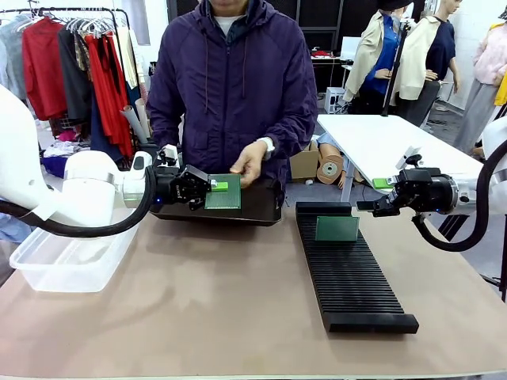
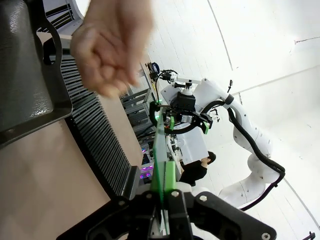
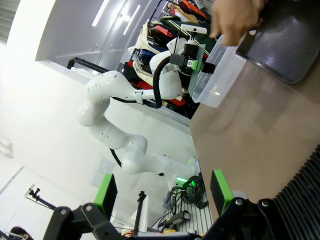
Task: Sort PCBs into racks and boxes based on the side picked up.
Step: If the short side of the Blank PCB is picked up, insert it into the PCB Rack ; if the long side is picked up, place it in the Organizing box.
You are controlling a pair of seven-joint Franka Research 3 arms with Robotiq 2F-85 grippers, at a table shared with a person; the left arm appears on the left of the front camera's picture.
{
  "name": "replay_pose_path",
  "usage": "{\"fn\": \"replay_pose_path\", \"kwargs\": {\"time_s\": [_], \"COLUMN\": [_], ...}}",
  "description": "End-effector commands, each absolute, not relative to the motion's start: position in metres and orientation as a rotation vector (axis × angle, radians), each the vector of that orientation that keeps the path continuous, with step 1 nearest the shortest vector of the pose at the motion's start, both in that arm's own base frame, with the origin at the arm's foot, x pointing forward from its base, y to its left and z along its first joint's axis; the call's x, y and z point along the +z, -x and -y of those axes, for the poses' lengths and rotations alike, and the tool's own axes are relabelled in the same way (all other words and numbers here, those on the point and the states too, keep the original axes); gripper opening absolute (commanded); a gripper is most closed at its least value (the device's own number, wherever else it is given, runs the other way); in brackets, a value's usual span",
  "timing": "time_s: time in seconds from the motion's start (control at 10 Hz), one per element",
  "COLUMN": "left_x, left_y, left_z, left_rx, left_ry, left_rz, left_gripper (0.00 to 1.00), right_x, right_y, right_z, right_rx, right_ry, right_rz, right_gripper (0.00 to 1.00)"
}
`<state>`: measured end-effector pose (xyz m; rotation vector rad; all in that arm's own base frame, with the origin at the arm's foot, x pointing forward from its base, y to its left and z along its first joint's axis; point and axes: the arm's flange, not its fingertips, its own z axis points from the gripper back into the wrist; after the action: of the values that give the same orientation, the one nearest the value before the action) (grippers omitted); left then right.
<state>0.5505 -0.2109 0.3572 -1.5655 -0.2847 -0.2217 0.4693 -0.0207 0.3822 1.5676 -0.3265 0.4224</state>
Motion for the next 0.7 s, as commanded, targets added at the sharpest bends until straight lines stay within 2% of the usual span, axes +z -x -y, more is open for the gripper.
{"fn": "replay_pose_path", "kwargs": {"time_s": [0.0, 0.6], "left_x": [0.3579, 0.3579], "left_y": [-0.5509, -0.5509], "left_z": [0.2110, 0.2110], "left_rx": [-0.222, -0.222], "left_ry": [1.567, 1.567], "left_rz": [0.288, 0.288], "left_gripper": [0.00, 0.00], "right_x": [0.3843, 0.3843], "right_y": [-0.4703, -0.4703], "right_z": [0.0204, 0.0204], "right_rx": [0.429, 0.429], "right_ry": [-1.566, -1.566], "right_rz": [0.332, 0.332], "right_gripper": [1.00, 1.00]}}
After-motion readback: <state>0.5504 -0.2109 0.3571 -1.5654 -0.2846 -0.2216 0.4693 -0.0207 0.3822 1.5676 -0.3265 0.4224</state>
